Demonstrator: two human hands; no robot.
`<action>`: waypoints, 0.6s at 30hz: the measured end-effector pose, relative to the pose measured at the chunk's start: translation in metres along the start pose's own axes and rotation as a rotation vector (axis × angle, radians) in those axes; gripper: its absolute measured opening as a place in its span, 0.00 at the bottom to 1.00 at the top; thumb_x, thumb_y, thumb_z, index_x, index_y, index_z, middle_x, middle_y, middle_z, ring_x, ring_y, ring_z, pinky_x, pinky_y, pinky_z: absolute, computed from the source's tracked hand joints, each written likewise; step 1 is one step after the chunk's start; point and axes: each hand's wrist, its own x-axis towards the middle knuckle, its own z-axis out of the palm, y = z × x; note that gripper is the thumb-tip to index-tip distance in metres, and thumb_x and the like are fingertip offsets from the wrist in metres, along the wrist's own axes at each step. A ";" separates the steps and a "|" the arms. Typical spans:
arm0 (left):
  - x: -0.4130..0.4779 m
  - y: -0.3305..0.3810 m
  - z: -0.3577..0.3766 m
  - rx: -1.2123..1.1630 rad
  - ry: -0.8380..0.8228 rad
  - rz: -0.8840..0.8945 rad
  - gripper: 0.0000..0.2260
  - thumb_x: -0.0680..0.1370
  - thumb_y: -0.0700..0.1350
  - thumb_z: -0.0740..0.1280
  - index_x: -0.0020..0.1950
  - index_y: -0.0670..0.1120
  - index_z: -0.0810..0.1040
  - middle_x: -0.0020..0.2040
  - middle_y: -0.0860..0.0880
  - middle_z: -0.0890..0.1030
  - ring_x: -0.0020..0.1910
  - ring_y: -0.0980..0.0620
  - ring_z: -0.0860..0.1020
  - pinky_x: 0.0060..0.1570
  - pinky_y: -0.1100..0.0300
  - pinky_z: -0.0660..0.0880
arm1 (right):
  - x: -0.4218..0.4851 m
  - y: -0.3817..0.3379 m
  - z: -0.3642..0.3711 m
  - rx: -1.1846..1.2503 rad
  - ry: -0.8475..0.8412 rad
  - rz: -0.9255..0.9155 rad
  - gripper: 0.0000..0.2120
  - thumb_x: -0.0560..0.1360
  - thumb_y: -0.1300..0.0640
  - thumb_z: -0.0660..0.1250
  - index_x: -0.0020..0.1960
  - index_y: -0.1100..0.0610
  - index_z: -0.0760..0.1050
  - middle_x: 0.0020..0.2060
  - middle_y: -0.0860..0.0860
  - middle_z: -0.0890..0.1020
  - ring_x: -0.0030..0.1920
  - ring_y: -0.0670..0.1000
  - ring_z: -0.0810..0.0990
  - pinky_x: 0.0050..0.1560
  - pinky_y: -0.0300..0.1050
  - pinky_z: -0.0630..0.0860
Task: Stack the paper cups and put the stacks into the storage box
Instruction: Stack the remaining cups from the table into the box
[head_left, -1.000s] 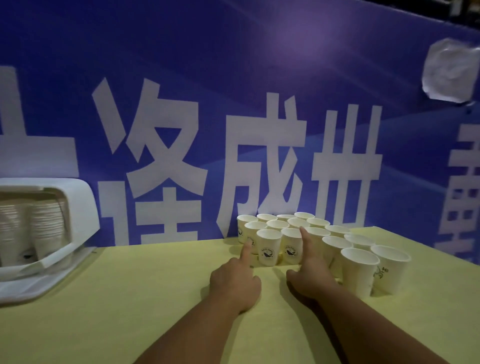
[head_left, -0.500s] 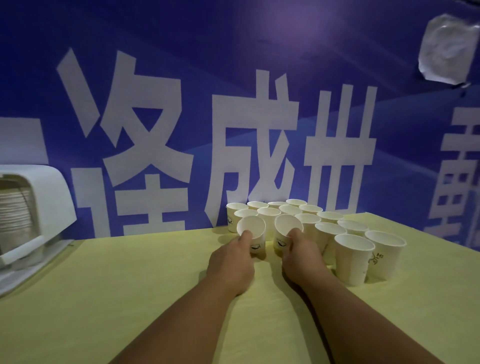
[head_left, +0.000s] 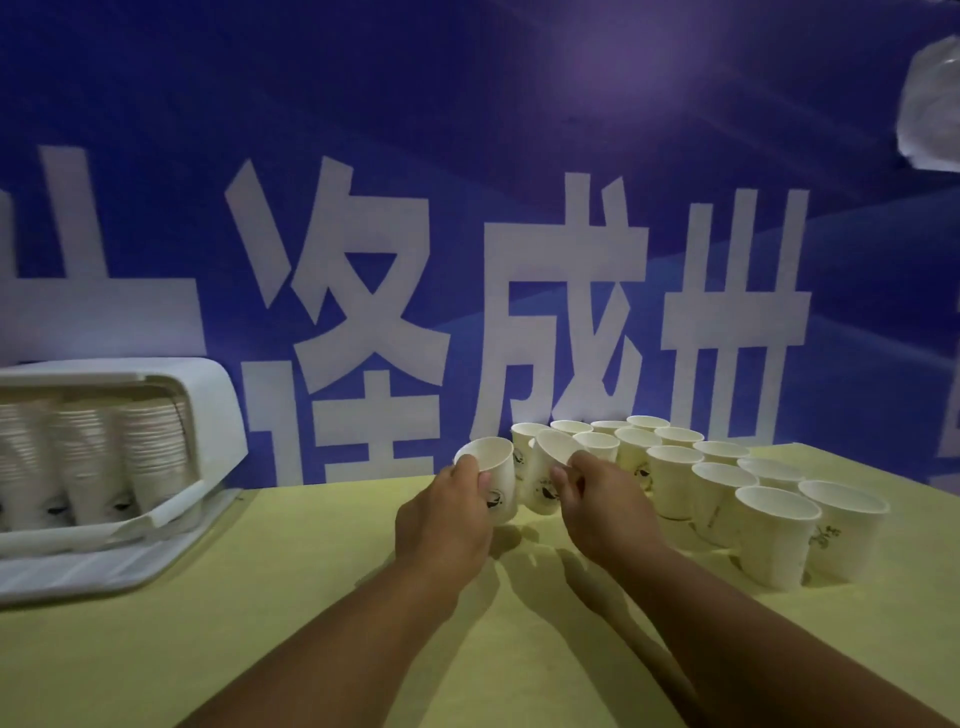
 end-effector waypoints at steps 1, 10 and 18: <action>0.001 -0.010 -0.008 0.003 0.008 0.000 0.11 0.86 0.57 0.52 0.62 0.54 0.68 0.52 0.54 0.77 0.47 0.53 0.78 0.47 0.52 0.81 | 0.001 -0.010 0.003 0.022 -0.015 -0.019 0.09 0.80 0.45 0.61 0.49 0.49 0.75 0.42 0.46 0.80 0.39 0.44 0.76 0.36 0.38 0.71; 0.003 -0.099 -0.075 0.070 0.110 0.023 0.06 0.86 0.55 0.50 0.57 0.56 0.63 0.49 0.54 0.71 0.42 0.56 0.73 0.39 0.57 0.77 | -0.007 -0.097 0.054 0.145 -0.061 -0.151 0.11 0.83 0.48 0.57 0.55 0.50 0.76 0.49 0.47 0.73 0.45 0.44 0.73 0.42 0.34 0.69; 0.009 -0.182 -0.125 0.005 0.238 0.082 0.09 0.85 0.55 0.49 0.48 0.56 0.63 0.44 0.55 0.70 0.38 0.56 0.70 0.34 0.56 0.65 | -0.013 -0.172 0.095 0.548 -0.106 -0.045 0.10 0.80 0.52 0.65 0.59 0.51 0.80 0.55 0.50 0.78 0.53 0.48 0.77 0.58 0.47 0.76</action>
